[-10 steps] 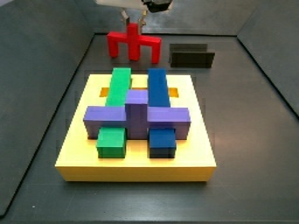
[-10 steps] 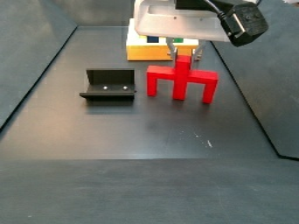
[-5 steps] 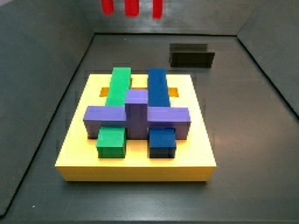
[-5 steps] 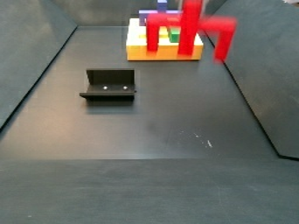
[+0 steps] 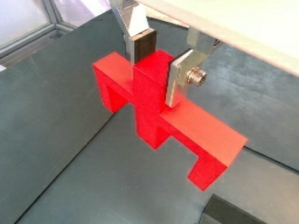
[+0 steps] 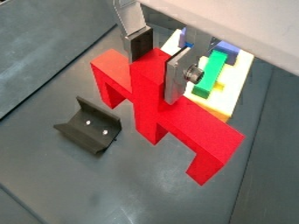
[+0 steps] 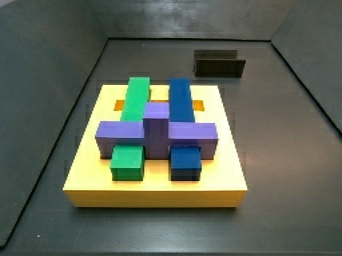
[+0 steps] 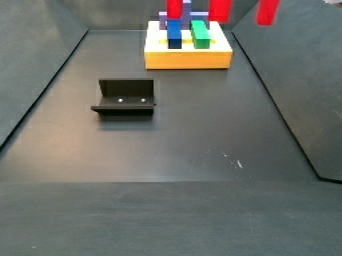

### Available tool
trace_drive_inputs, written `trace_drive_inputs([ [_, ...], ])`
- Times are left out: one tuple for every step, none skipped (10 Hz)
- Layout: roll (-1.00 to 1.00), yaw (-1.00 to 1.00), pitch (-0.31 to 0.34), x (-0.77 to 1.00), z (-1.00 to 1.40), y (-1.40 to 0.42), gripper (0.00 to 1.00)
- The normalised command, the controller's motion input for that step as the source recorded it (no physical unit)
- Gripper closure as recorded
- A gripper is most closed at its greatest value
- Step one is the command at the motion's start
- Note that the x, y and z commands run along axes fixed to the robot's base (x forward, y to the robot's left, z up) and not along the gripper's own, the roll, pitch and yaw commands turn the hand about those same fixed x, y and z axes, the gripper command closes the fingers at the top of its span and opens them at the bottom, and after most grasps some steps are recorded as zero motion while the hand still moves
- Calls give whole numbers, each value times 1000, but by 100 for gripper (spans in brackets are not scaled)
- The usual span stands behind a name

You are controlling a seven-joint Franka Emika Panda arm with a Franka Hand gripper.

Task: Pick up the red object. Move up. Move to above the board. Insert the red object.
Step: Move to above the board.

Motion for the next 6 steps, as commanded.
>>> trace_drive_inputs([
  [39, 712, 210, 188, 200, -1400, 100],
  [32, 497, 190, 202, 206, -1400, 100],
  [-13, 306, 164, 219, 207, -1400, 100],
  [13, 180, 149, 232, 206, -1400, 100],
  [19, 71, 137, 253, 214, -1400, 100],
  [20, 33, 137, 274, 225, -1400, 100],
])
